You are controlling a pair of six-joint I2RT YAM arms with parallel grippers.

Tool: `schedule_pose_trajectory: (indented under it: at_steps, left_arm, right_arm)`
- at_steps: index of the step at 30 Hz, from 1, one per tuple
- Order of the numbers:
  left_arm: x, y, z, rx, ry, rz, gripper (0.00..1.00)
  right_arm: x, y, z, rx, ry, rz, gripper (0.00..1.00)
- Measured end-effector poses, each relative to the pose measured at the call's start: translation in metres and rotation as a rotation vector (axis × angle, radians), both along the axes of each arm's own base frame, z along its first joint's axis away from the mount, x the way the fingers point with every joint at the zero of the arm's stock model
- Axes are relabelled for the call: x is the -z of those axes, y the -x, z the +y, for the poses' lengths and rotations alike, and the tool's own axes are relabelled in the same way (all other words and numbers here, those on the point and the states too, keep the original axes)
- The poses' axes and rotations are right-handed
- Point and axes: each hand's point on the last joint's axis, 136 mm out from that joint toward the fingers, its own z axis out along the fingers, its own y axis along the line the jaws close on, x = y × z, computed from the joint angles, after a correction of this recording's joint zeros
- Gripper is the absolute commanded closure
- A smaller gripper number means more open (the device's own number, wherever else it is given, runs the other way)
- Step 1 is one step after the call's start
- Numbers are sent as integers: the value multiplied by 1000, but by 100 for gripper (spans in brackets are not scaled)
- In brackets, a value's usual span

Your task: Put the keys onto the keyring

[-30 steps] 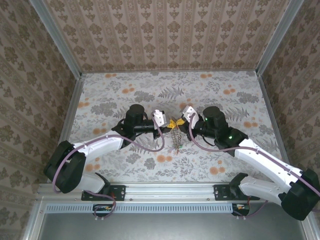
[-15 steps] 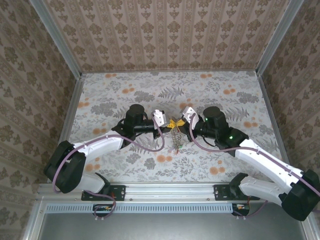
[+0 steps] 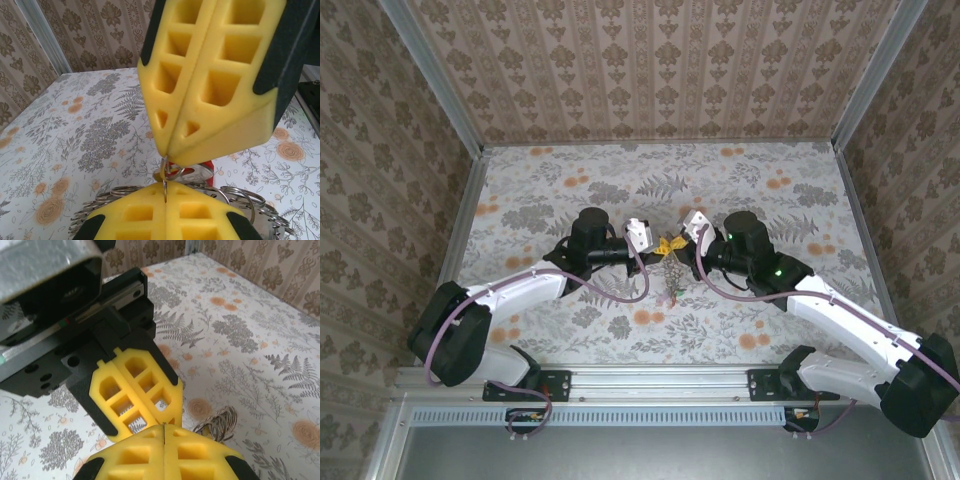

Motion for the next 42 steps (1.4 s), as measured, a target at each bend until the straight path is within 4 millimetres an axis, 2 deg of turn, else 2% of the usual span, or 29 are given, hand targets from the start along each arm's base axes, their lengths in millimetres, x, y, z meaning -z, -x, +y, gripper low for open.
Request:
schedule_pose_trajectory:
  at_steps: [42]
  left_arm:
    - [-1, -3, 3, -1, 3, 10, 100]
  right_arm:
    - [8, -15, -16, 148, 87, -33, 100]
